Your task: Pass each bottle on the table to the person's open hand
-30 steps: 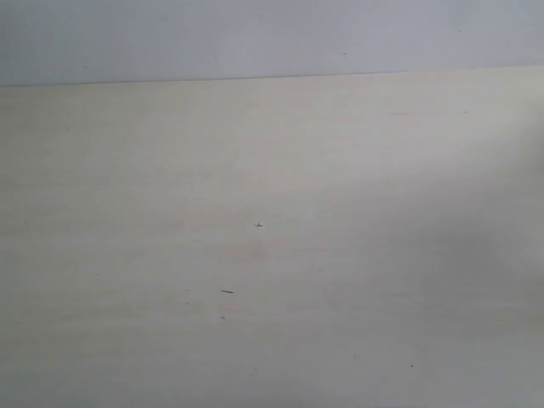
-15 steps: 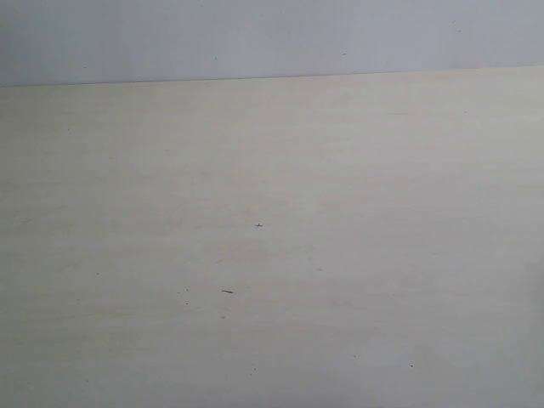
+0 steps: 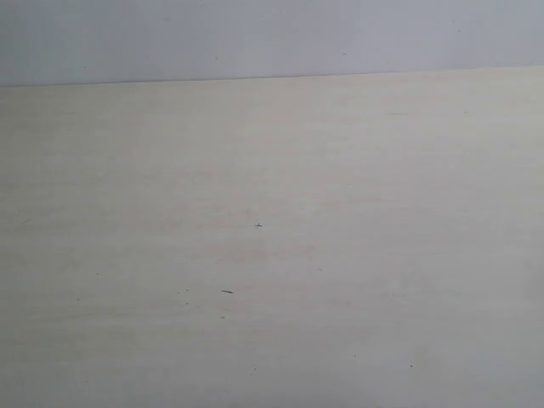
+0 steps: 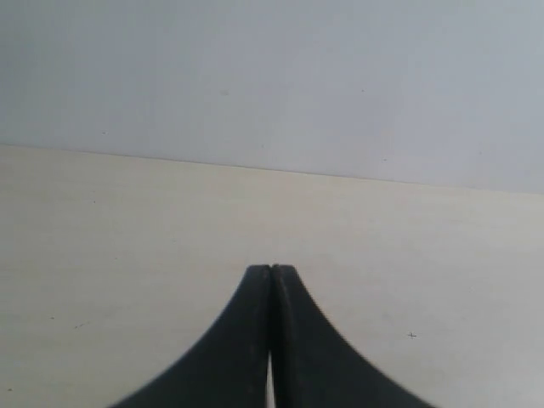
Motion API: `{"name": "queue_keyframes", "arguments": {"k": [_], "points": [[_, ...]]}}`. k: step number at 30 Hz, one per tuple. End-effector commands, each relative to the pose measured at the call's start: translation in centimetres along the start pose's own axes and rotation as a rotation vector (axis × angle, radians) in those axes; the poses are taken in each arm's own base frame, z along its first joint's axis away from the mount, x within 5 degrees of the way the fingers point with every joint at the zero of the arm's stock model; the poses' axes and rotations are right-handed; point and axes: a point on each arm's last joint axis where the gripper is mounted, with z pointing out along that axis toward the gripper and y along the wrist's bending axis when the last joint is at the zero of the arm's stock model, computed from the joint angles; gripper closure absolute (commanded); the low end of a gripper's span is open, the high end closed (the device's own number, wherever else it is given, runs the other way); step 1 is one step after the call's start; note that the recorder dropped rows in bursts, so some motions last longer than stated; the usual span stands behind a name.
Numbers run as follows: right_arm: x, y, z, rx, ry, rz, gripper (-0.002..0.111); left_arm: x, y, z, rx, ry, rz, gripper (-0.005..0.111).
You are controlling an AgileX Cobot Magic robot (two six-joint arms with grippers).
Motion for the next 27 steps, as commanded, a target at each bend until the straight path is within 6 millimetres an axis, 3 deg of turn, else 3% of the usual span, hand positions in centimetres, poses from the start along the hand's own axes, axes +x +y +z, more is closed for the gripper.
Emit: {"name": "queue_keyframes", "arguments": {"k": [1,3,27], "points": [[-1.15,-0.58,-0.12,0.109,-0.142,-0.049,0.108,-0.06,0.0,-0.04,0.0,-0.009,0.003,0.107],[-1.19,-0.6,-0.13,0.111,-0.151,0.016,0.108,-0.06,0.0,-0.04,0.0,-0.009,0.003,0.107],[-1.17,-0.6,-0.13,0.111,-0.149,0.016,0.108,-0.12,0.0,-0.05,0.0,-0.015,0.043,0.107]]}}
